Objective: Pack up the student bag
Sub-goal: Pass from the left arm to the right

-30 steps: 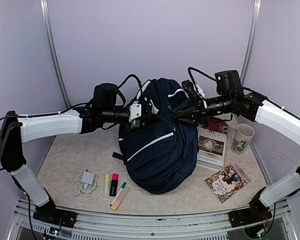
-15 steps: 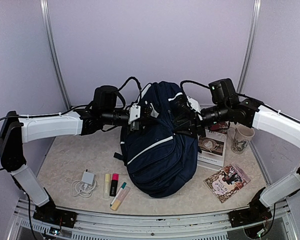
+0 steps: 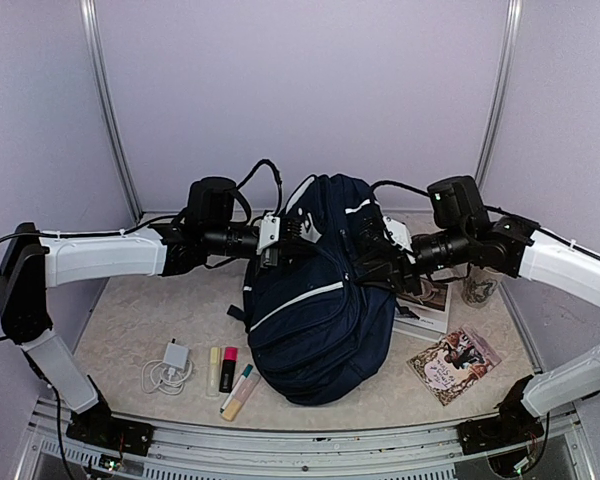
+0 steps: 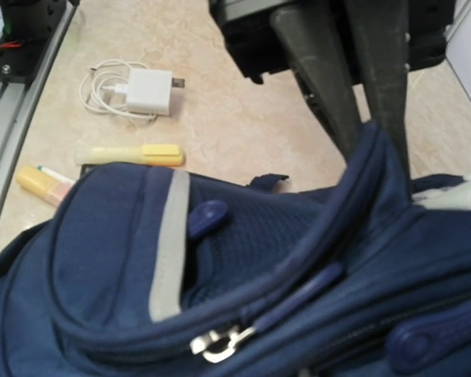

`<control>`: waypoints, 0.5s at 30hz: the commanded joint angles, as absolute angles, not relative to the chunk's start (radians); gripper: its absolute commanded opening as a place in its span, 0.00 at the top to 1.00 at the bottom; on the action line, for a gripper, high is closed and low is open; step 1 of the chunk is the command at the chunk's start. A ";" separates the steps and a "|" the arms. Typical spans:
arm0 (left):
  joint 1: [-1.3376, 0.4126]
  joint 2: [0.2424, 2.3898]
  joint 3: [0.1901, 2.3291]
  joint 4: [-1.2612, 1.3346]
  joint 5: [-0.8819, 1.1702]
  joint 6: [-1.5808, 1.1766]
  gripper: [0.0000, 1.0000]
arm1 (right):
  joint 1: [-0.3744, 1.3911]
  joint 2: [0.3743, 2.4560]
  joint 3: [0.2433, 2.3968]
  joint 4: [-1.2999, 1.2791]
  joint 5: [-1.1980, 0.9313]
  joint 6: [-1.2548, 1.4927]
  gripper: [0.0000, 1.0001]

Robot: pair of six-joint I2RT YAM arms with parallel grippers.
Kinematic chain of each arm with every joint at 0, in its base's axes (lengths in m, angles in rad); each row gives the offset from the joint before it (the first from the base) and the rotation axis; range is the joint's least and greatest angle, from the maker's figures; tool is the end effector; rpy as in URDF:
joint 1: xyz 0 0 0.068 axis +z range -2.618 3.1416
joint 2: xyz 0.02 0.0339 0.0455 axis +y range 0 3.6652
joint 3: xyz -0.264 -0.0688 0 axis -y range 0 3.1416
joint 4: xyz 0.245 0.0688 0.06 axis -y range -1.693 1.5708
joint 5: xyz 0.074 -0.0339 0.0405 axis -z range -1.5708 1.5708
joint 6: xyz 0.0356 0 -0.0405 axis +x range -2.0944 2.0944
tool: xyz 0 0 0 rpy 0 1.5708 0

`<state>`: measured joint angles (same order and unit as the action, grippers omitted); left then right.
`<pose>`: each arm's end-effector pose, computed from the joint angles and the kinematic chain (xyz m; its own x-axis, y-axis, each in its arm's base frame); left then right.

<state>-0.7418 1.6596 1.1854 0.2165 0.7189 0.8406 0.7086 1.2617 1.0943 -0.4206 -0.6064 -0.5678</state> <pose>0.2689 -0.2782 0.2923 0.6033 0.2077 -0.7700 0.7923 -0.0452 0.6085 0.1972 0.1958 0.3261 0.1261 -0.4739 -0.8715 -0.9809 0.0717 -0.1809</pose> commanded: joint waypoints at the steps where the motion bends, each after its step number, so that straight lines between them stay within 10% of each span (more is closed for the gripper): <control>1: -0.732 1.561 1.219 0.477 0.772 0.818 1.00 | 0.726 1.209 1.046 -0.450 -0.624 -0.539 0.69; 15: -0.728 1.554 1.163 0.635 0.777 0.620 1.00 | 0.724 1.051 0.957 -0.271 -0.638 -0.451 0.61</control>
<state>-0.7349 1.6409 1.1400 0.3542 0.7822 0.7033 0.7136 1.0954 0.9855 -0.3187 -0.6216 -0.4946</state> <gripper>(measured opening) 0.032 0.383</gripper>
